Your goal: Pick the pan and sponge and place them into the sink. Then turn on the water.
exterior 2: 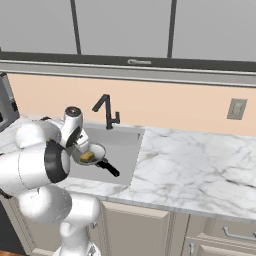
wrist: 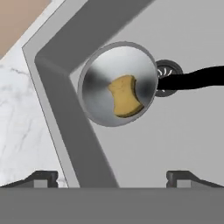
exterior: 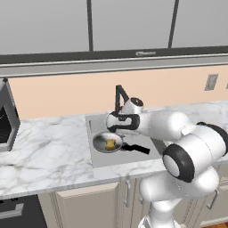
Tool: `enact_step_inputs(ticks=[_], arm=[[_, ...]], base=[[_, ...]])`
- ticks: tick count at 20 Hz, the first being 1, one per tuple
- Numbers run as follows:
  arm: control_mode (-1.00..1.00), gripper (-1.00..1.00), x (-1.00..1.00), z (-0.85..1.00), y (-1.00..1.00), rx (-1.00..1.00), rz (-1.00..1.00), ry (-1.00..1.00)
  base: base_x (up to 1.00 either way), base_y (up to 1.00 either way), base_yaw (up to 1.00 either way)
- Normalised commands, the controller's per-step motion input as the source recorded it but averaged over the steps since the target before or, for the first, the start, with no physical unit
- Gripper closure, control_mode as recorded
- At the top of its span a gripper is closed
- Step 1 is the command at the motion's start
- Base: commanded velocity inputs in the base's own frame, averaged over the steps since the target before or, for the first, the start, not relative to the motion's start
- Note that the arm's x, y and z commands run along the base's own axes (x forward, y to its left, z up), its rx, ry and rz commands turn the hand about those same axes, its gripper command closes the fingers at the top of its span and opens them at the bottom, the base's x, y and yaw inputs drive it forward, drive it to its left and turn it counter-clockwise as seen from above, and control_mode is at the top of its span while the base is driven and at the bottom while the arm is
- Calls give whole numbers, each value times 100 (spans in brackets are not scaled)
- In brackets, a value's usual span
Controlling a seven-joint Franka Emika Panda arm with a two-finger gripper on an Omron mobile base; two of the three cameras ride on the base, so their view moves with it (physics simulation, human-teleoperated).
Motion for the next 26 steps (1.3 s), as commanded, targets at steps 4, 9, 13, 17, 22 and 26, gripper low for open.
enact_step_inputs(ticks=[4,9,13,17,22,26], arm=[[-100,-100,-46,95,-36,30,-27,7],[-100,-100,-54,78,-41,34,-27,13],[-100,-100,-56,44,-55,36,-26,17],[-100,-100,-51,31,-65,40,-25,19],[-100,-100,-3,23,-81,40,-26,23],[-100,-100,68,12,-79,32,-21,14]], base=[[0,0,0],[0,0,0],[0,0,0],[0,0,0],[0,0,0],[0,0,0]])
